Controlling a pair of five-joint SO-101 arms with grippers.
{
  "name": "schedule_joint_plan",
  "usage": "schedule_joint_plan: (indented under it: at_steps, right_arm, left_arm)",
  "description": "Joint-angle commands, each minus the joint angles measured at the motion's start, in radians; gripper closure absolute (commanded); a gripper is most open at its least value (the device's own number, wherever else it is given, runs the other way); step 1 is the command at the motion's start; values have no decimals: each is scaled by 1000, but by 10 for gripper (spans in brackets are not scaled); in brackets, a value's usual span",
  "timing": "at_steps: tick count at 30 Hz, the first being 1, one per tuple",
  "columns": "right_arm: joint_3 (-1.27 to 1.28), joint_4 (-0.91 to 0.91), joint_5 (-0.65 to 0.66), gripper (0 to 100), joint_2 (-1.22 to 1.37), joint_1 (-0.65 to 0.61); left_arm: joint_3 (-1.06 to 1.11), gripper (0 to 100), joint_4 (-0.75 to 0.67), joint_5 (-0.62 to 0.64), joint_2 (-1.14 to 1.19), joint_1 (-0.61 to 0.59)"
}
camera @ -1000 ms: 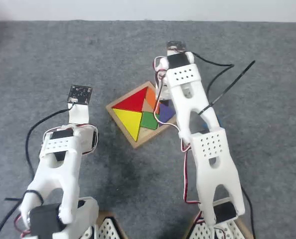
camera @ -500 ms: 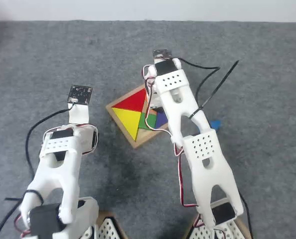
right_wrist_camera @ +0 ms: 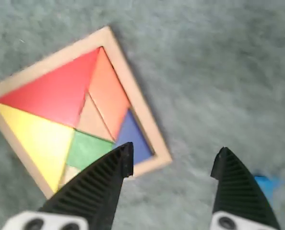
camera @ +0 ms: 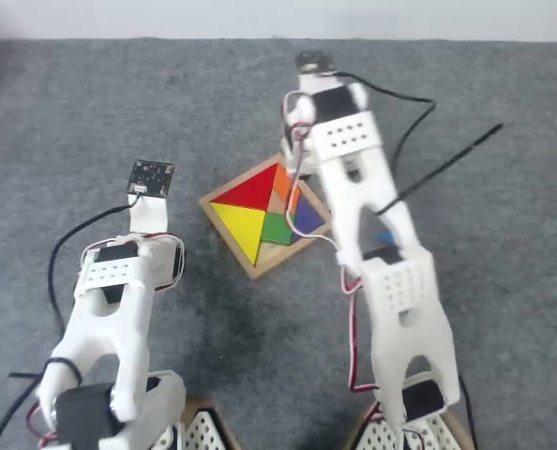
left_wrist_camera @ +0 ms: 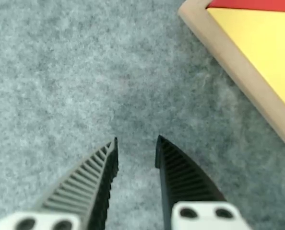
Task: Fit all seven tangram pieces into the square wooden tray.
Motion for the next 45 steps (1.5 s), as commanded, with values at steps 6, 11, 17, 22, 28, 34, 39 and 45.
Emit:
schedule_joint_plan:
  at_steps: [6, 11, 17, 22, 28, 34, 39, 45]
  right_arm:
    - [549, 18, 175, 713, -389, 255]
    - [884, -217, 347, 713, -447, 303]
    - [1030, -364, 402, 713, -458, 343]
    - [1031, -366, 100, 713, -452, 381]
    - [1054, -363, -456, 714, -449, 351]
    - [1054, -432, -628, 714, -460, 346]
    - [1051, -518, -697, 714, -447, 354]
    - [1053, -581, -706, 714, -446, 326]
  left_arm:
    - [-4, 876, -17, -6, -8, 6]
    - [-4, 876, -17, -6, -8, 6]
    - [-4, 877, -17, -6, -8, 6]
    - [-4, 877, -17, -6, -8, 6]
    - [-4, 877, -17, -6, -8, 6]
    - [-4, 877, -17, -6, -8, 6]
    - [-4, 877, -17, -6, -8, 6]
    - [-4, 877, -17, -6, -8, 6]
